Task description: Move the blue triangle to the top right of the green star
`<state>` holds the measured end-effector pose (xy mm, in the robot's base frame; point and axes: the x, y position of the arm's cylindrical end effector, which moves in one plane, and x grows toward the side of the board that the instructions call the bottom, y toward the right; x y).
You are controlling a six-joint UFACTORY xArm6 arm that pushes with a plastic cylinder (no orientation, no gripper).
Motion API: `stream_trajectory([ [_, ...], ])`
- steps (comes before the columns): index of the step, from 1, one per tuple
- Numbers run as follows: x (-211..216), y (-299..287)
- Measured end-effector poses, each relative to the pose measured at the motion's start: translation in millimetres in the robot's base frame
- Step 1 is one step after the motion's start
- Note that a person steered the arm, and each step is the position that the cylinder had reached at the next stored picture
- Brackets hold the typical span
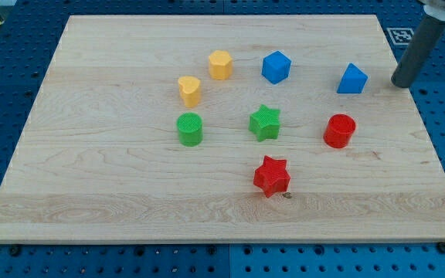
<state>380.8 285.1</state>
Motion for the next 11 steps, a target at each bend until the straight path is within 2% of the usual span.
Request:
stream_trajectory([
  [3,-6,-88],
  [5,-24,-143],
  [9,-35,-182],
  [11,9,-152],
])
